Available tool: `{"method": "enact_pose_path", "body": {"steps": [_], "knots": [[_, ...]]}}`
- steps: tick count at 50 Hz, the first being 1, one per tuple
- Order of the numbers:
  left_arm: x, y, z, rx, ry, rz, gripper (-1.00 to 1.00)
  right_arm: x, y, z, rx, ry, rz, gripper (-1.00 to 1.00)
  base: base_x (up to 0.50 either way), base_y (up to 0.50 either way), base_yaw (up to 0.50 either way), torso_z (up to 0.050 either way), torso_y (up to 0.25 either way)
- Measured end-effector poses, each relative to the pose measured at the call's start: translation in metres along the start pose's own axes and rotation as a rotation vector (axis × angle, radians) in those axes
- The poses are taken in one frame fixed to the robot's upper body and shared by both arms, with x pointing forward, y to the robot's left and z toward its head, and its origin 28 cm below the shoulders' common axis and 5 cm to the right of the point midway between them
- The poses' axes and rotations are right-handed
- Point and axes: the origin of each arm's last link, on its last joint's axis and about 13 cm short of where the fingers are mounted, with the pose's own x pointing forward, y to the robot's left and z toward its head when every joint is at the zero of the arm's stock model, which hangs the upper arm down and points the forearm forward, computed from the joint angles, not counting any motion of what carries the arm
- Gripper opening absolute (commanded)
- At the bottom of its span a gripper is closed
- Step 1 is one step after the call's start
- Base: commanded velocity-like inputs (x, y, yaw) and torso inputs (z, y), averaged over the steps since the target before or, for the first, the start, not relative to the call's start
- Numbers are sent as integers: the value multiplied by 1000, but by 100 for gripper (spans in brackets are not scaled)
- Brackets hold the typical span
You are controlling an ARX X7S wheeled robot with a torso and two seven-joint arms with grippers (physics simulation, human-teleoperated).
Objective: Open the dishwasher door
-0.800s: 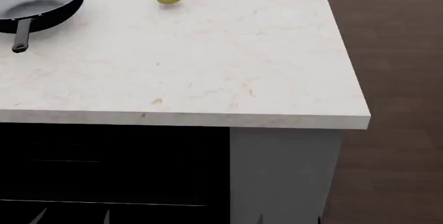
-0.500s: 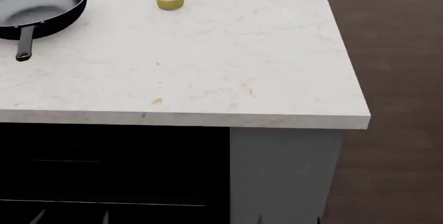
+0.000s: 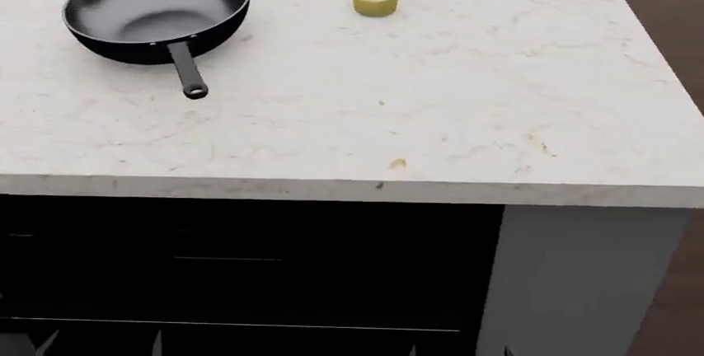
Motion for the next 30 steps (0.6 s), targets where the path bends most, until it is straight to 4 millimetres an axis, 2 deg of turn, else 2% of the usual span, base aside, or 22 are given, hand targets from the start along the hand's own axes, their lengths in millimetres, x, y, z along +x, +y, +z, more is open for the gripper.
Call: {"method": "enact_pose_path", "body": {"steps": [30], "knots": [[3, 3, 4, 18, -11, 23, 100, 0, 0, 2, 4, -7, 4, 100, 0, 483, 0, 0, 0]]}}
